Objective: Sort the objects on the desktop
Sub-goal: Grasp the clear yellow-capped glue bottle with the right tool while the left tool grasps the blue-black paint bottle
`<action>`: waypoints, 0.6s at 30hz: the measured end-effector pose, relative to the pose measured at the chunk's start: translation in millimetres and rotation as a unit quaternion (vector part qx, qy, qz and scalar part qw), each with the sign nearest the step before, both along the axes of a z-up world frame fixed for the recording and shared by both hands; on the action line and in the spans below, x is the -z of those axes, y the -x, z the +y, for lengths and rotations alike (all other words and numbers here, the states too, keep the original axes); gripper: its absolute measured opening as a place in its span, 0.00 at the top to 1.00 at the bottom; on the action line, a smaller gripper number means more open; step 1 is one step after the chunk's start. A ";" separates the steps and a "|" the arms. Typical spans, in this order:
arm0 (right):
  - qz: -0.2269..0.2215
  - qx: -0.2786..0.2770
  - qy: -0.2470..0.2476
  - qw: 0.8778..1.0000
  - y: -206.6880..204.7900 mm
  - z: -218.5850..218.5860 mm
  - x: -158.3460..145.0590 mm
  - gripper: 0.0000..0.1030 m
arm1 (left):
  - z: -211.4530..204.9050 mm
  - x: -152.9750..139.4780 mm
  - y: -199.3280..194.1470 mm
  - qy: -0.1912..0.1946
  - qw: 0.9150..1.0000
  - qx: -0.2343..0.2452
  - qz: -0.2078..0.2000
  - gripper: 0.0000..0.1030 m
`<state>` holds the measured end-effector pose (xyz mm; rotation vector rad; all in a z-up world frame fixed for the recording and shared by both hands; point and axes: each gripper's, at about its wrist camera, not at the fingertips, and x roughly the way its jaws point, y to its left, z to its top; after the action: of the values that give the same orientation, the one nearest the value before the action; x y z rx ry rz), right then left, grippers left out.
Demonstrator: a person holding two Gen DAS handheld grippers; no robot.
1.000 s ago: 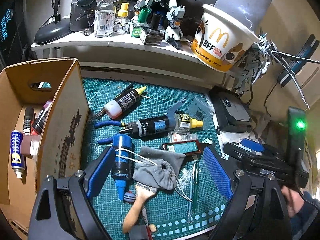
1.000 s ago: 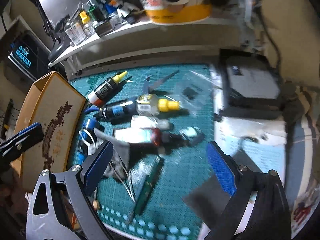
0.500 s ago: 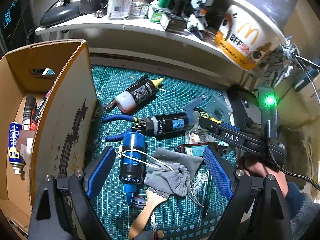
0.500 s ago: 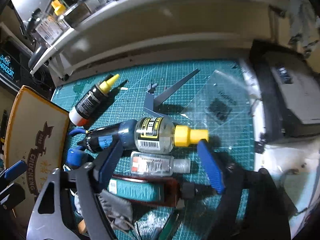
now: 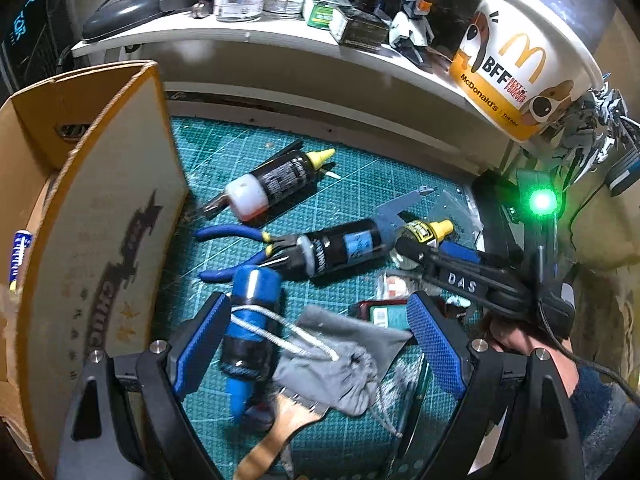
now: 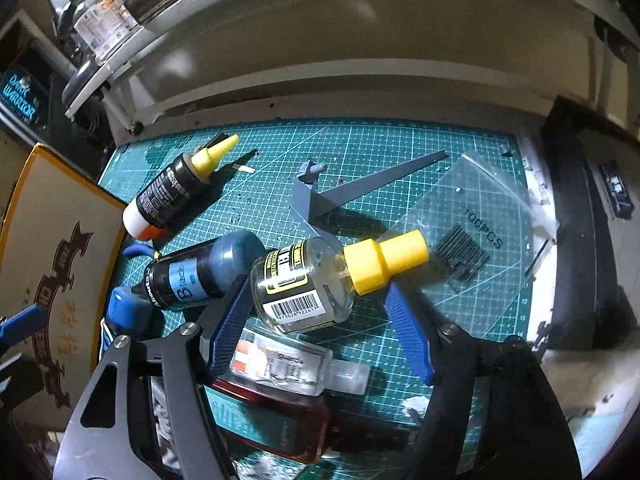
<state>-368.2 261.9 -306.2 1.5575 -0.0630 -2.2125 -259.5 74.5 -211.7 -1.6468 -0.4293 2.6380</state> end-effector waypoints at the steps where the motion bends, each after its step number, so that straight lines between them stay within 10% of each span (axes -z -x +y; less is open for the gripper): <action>1: 0.002 -0.003 -0.001 1.000 0.1 2.2 -1.2 0.37 | 3.5 0.4 3.6 0.004 1.000 0.005 0.003 0.12; 11: 0.011 -0.006 0.018 1.000 -16.7 41.9 -28.9 0.37 | 29.2 17.1 56.0 0.013 0.994 0.106 -0.013 0.12; 15: 0.019 -0.008 0.031 0.999 -28.7 58.2 -46.5 0.37 | 52.4 21.4 82.3 0.088 0.966 0.232 -0.074 0.16; 18: 0.023 -0.009 0.042 0.999 -35.9 67.3 -52.9 0.37 | 57.5 38.1 104.5 0.114 0.947 0.278 -0.109 0.38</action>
<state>-332.3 329.2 -253.3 1.4570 -0.1259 -2.2022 -364.0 132.0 -249.9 -1.7900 0.3210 2.1548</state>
